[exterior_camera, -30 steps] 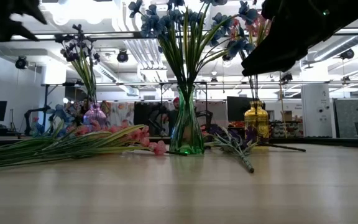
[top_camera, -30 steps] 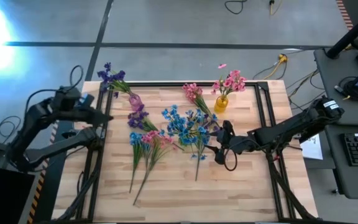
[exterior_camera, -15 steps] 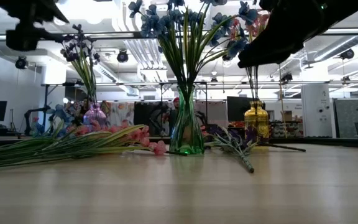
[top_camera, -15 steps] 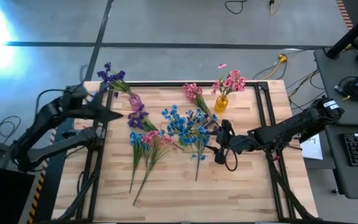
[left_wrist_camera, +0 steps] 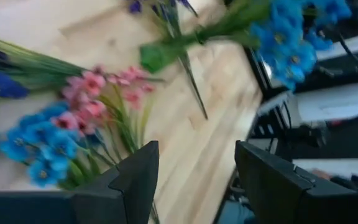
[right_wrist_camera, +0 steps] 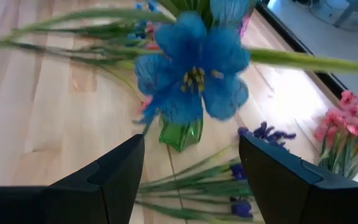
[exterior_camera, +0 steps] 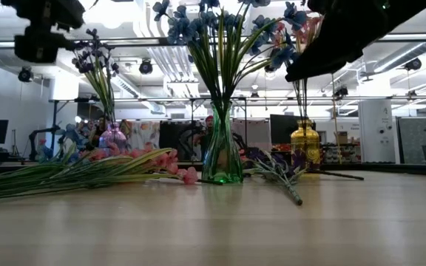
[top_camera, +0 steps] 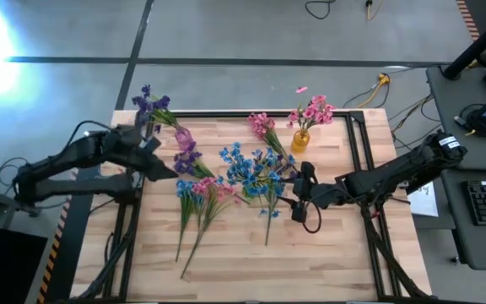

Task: Sort flowers into vase by color
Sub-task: Put the bottom pink flowers into the yellow vase

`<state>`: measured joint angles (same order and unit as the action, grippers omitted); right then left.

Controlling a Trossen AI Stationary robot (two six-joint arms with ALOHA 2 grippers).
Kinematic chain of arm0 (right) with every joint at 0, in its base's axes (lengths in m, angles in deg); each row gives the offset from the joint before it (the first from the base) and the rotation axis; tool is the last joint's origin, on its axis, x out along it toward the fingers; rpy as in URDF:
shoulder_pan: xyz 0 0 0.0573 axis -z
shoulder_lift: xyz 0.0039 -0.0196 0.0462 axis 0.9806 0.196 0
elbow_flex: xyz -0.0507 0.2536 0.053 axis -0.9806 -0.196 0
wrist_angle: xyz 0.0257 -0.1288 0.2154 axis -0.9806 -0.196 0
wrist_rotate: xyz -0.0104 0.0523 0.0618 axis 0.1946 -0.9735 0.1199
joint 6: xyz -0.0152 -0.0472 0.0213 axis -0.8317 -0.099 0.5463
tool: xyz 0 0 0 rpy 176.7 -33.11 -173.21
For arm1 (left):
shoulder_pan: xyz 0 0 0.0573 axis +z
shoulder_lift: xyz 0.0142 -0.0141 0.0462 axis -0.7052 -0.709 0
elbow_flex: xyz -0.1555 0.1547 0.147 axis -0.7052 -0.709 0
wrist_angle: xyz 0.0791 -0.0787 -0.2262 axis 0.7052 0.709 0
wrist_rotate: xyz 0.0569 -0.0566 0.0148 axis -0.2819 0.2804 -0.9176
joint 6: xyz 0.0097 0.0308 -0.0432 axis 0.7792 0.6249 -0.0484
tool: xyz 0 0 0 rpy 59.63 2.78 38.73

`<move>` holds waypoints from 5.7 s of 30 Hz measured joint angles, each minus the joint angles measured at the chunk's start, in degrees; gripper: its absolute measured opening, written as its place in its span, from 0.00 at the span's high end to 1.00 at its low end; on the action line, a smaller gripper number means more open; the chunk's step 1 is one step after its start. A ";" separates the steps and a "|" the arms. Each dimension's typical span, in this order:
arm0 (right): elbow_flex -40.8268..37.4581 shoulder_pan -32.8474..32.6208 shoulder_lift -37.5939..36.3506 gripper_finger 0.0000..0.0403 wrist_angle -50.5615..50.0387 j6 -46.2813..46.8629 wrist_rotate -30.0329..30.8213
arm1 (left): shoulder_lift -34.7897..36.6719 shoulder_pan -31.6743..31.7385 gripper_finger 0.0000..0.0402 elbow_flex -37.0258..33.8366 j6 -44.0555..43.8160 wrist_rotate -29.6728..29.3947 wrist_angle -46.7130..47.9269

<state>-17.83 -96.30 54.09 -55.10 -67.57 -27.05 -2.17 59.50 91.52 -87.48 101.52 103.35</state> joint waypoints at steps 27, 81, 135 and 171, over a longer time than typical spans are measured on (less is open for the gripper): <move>0.53 0.00 0.01 0.35 -2.46 1.48 -2.40 | -33.07 -51.03 0.50 1.07 -55.63 -33.19 -4.10; 0.55 -10.01 0.01 0.38 -18.13 15.32 -17.57 | -70.99 -48.30 0.60 17.13 -42.15 -26.09 -3.13; 0.51 -10.67 0.01 0.38 -17.73 16.26 -17.53 | -48.99 -59.47 1.00 18.14 -41.31 -35.12 0.28; 0.49 -10.63 0.01 0.38 -17.67 16.47 -17.43 | -70.79 -53.41 0.43 18.12 -34.60 -24.63 -4.50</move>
<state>-17.35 -106.93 54.10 -72.77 -51.10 -44.48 -72.96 6.09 109.64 -122.09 76.90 98.86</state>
